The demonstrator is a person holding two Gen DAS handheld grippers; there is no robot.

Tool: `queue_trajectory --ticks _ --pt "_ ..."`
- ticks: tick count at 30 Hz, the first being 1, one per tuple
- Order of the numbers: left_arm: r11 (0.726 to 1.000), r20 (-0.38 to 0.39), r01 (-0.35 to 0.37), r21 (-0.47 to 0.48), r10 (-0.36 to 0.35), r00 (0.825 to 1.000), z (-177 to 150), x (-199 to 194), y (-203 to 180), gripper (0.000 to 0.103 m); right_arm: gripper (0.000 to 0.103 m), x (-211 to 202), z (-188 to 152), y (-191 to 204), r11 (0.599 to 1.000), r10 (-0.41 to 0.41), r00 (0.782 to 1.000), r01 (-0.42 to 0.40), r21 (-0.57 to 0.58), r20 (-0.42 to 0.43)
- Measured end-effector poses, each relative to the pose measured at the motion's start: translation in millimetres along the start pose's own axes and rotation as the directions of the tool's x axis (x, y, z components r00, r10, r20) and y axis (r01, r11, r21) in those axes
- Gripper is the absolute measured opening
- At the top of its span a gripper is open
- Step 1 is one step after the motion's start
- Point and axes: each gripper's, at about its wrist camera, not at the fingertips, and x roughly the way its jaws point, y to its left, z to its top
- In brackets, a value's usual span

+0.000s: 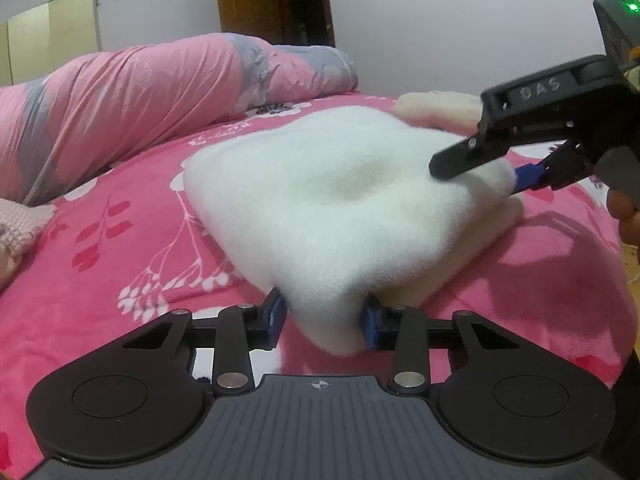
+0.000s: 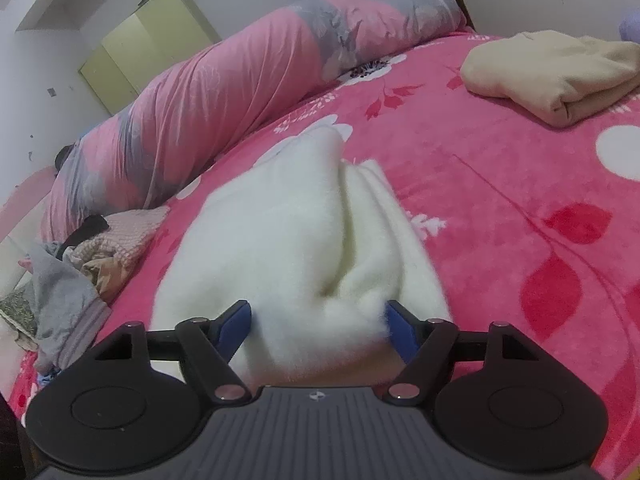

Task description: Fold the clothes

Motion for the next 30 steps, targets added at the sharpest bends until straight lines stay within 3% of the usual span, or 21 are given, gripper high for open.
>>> queue_trajectory --ticks 1,2,4,7,13,16,18,21,23,26,30 --pt "1.000 0.001 -0.013 0.006 0.013 1.000 0.5 -0.1 -1.6 0.034 0.044 1.1 -0.9 1.6 1.000 0.001 1.000 -0.001 -0.010 0.004" --pt "0.999 0.002 -0.031 0.011 0.031 1.000 1.1 -0.8 -3.0 0.030 0.038 -1.5 -1.0 3.8 1.000 -0.002 1.000 0.002 -0.025 0.022" --pt "0.998 0.000 -0.069 0.011 0.069 0.998 3.1 -3.5 -3.8 0.026 0.033 -8.0 -0.7 8.7 0.998 -0.008 0.998 0.012 -0.058 0.065" --pt "0.995 -0.022 -0.103 0.013 0.103 0.994 4.9 -9.4 -0.4 0.026 0.031 -21.2 4.0 6.8 0.995 -0.024 0.993 0.035 -0.090 0.118" --pt "0.970 -0.017 -0.166 0.177 0.172 0.985 -4.9 -10.1 -20.8 0.026 0.031 -13.4 -0.5 -12.6 0.995 -0.046 0.995 0.054 -0.085 0.093" --pt "0.962 0.001 -0.179 0.207 0.183 0.983 1.6 -17.9 -25.3 0.026 0.031 -36.2 8.9 6.8 0.974 -0.045 0.981 0.084 -0.208 0.188" --pt "0.962 -0.017 -0.174 0.212 0.181 0.983 -3.4 -11.2 -27.7 0.026 0.032 -30.3 9.8 4.9 0.965 -0.056 0.983 0.098 -0.244 0.172" --pt "0.968 -0.040 -0.158 0.194 0.169 0.985 -13.5 -2.4 -31.2 0.025 0.039 -1.7 -1.6 -23.6 0.973 -0.076 0.993 0.092 -0.213 0.086" --pt "0.972 -0.033 -0.145 0.186 0.154 0.987 -12.5 -4.8 -29.8 0.025 0.049 6.1 -5.1 -37.3 0.981 -0.063 0.996 0.072 -0.179 0.059" --pt "0.980 -0.024 -0.118 0.163 0.124 0.992 -12.0 -7.5 -23.9 0.026 0.062 -10.0 5.1 -41.0 0.989 -0.038 0.998 0.046 -0.143 0.058" --pt "0.989 -0.017 -0.081 0.125 0.083 0.996 -13.0 -10.5 -18.9 0.027 0.066 -36.6 12.6 -33.0 0.978 -0.077 0.993 0.093 -0.187 0.089"
